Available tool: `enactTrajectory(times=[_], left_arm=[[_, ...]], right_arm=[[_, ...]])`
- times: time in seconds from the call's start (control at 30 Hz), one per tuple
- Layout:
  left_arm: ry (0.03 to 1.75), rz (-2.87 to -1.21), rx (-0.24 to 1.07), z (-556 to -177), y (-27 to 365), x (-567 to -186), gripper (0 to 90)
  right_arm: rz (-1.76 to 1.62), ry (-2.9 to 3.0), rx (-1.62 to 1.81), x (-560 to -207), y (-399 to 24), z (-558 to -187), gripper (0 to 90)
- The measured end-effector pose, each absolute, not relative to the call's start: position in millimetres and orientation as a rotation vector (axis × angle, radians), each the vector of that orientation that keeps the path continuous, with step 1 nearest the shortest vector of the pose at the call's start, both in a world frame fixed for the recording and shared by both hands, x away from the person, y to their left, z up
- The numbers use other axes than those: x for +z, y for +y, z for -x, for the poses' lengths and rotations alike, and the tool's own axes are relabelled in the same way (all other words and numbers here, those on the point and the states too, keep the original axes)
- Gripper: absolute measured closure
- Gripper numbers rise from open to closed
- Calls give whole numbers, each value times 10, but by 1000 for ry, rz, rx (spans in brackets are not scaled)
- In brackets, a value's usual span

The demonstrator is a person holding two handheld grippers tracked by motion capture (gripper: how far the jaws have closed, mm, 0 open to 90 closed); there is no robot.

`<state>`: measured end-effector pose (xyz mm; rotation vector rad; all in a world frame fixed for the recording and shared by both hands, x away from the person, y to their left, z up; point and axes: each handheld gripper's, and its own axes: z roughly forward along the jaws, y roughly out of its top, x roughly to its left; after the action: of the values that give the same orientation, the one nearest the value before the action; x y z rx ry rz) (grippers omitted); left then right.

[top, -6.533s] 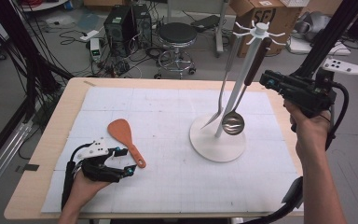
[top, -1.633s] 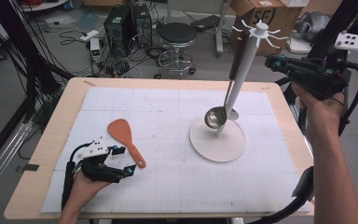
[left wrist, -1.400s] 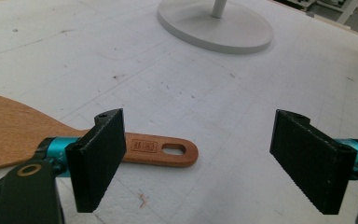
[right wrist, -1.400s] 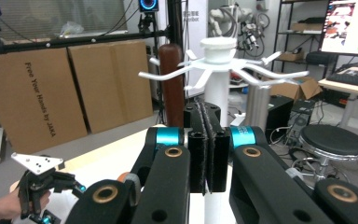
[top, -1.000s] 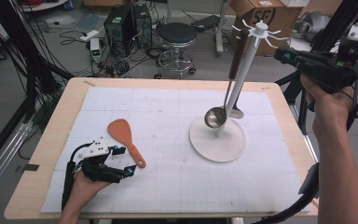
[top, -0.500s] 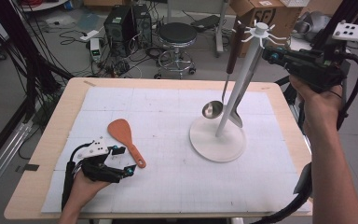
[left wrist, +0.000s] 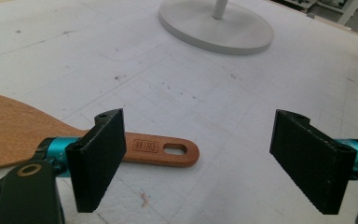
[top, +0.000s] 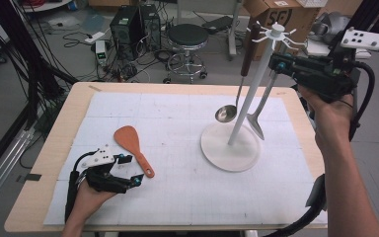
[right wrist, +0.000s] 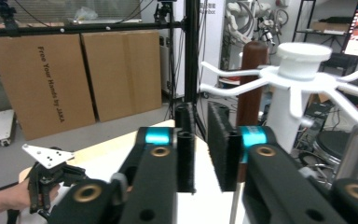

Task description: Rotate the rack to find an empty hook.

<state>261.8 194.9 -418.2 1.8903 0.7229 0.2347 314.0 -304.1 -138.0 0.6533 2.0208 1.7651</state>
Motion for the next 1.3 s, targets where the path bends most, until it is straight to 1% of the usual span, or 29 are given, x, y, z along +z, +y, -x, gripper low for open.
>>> enactTrajectory(times=[0.07, 0.13, 0.2, 0.27, 0.37, 0.6, 0.87, 1.0, 1.17, 1.3], left_arm=[[726, -1888, 234, -2617, 1949, -4184, 190], [726, -1888, 236, -2616, 1950, -4184, 190], [727, -1888, 238, -2616, 1948, -4185, 192], [728, -1894, 239, -2616, 1948, -4185, 193], [723, -1894, 229, -2615, 1950, -4187, 202], [724, -1903, 227, -2620, 1963, -4199, 226], [733, -1899, 228, -2618, 1993, -4220, 261], [730, -1900, 229, -2609, 2001, -4226, 286], [750, -1902, 244, -2594, 2031, -4247, 288], [755, -1903, 253, -2597, 2059, -4259, 312]], right_arm=[[-663, 2016, 1774, -1418, -3038, -3132, 684], [-670, 2014, 1797, -1484, -3036, -3114, 663], [-684, 2014, 1810, -1555, -3040, -3097, 615], [-697, 2018, 1827, -1635, -3045, -3086, 595], [-715, 2041, 1792, -1760, -3028, -3067, 538], [-720, 2092, 1787, -2044, -2961, -3014, 479], [-744, 2151, 1773, -2351, -2855, -2977, 430], [-758, 2173, 1784, -2491, -2805, -2981, 427], [-768, 2220, 1787, -2687, -2723, -2988, 413], [-763, 2252, 1766, -2818, -2657, -2982, 403]])
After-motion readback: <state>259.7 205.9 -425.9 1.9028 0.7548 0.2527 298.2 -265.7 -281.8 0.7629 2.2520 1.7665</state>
